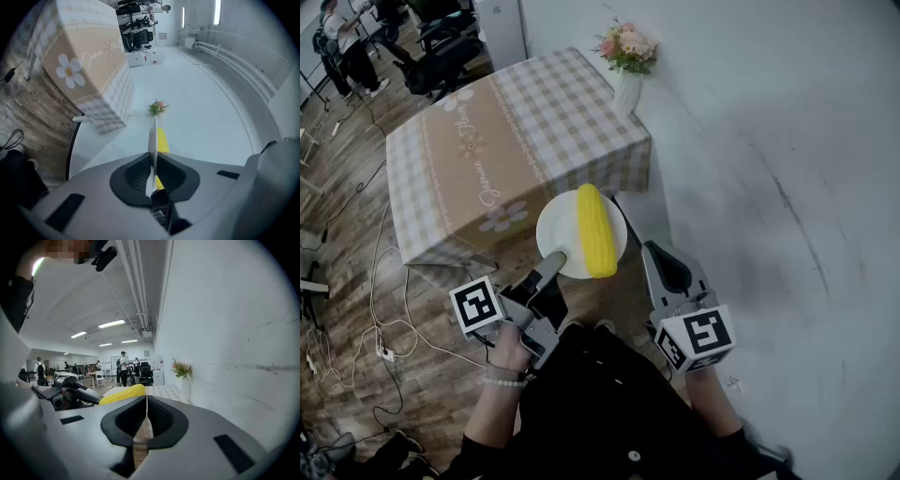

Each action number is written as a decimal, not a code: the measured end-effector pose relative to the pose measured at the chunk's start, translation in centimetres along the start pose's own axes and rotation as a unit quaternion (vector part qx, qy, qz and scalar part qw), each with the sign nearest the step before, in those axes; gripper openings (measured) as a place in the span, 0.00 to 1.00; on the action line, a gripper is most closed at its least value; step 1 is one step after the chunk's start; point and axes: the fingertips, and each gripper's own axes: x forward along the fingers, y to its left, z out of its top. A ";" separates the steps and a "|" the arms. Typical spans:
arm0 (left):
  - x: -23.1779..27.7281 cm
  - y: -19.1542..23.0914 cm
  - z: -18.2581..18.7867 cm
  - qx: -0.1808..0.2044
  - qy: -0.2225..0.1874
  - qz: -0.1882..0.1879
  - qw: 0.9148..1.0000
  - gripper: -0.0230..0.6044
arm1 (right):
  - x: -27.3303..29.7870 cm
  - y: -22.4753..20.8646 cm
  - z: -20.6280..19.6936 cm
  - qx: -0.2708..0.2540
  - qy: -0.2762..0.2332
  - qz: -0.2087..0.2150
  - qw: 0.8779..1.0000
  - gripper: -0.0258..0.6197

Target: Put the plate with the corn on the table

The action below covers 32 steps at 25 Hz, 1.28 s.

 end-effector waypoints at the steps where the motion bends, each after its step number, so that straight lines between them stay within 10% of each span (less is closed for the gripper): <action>1: 0.0 0.1 0.0 0.000 0.000 0.000 1.000 0.09 | 0.0 0.0 -0.2 -0.003 0.000 0.000 1.000 0.11; 9: 0.4 -0.2 -0.4 -0.001 0.005 -0.009 1.000 0.09 | -0.2 -0.2 -0.6 0.018 0.000 -0.001 1.000 0.11; 14: 0.5 -0.3 -0.5 0.003 0.008 -0.012 1.000 0.09 | 0.1 -1.3 -1.8 0.127 0.006 -0.002 0.992 0.11; 24: 0.7 -0.4 -1.0 0.001 0.017 -0.027 0.999 0.09 | 2.0 -0.1 -3.4 0.427 -0.018 0.115 0.897 0.15; 32: 0.7 -0.1 -0.8 -0.002 0.034 -0.033 0.999 0.09 | 3.1 0.8 -3.8 0.466 -0.022 0.133 0.874 0.20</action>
